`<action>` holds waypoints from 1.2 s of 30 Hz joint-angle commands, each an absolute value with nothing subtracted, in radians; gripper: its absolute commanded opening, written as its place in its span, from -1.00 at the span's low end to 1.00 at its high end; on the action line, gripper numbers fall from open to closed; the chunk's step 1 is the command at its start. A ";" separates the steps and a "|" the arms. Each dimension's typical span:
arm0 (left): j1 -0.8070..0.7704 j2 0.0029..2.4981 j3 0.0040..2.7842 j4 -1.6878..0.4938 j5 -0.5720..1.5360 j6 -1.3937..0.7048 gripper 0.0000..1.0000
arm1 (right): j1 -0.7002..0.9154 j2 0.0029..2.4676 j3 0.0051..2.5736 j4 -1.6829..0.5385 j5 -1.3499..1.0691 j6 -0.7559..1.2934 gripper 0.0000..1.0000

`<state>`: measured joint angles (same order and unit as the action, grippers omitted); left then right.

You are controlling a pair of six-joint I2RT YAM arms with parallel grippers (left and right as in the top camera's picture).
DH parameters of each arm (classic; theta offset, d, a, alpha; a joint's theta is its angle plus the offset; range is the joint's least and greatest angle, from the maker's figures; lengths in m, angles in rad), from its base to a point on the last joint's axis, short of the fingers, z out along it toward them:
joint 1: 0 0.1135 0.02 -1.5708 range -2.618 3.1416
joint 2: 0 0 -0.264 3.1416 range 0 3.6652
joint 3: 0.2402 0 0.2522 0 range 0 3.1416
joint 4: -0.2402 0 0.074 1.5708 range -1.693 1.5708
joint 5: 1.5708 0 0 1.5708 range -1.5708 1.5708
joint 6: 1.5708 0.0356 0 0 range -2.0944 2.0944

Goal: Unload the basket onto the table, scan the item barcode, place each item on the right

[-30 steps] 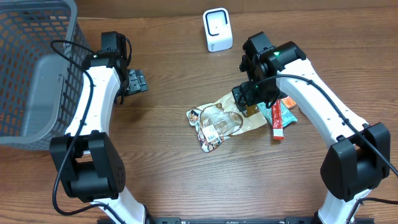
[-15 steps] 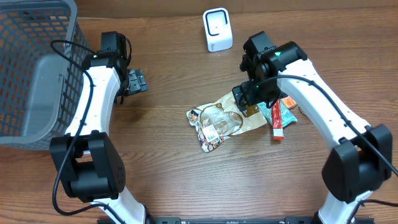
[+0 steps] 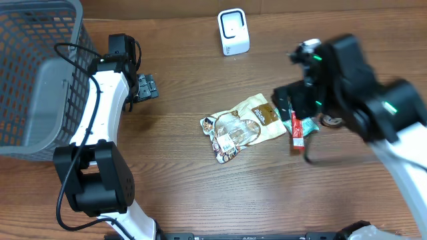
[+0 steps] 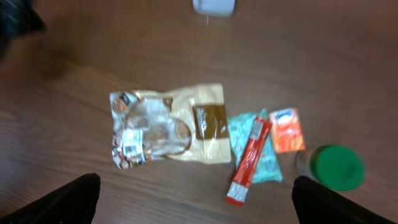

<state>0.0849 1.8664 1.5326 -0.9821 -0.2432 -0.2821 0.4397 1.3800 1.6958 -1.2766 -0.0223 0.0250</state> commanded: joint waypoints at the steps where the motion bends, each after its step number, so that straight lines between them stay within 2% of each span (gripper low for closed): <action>1: 0.078 1.872 1.555 -0.982 -0.238 -0.292 1.00 | 0.436 1.263 1.701 -1.260 0.023 0.019 1.00; 14: 0.078 1.872 1.555 -0.982 -0.238 -0.292 1.00 | 0.436 0.884 1.697 -1.243 0.067 0.019 1.00; 19: 0.078 1.872 1.555 -0.982 -0.238 -0.292 0.99 | 0.404 0.751 1.614 -1.234 0.067 0.019 1.00; 29: 0.078 1.872 1.555 -0.982 -0.238 -0.292 0.99 | 0.306 0.414 1.177 -1.044 0.066 0.019 1.00; 36: 0.079 1.872 1.555 -0.982 -0.238 -0.292 1.00 | 0.300 0.177 0.799 -0.775 0.065 0.020 1.00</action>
<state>0.0849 1.8664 1.5326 -0.9817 -0.2432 -0.2821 0.3073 0.2417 0.9039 -0.8310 0.0593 0.0227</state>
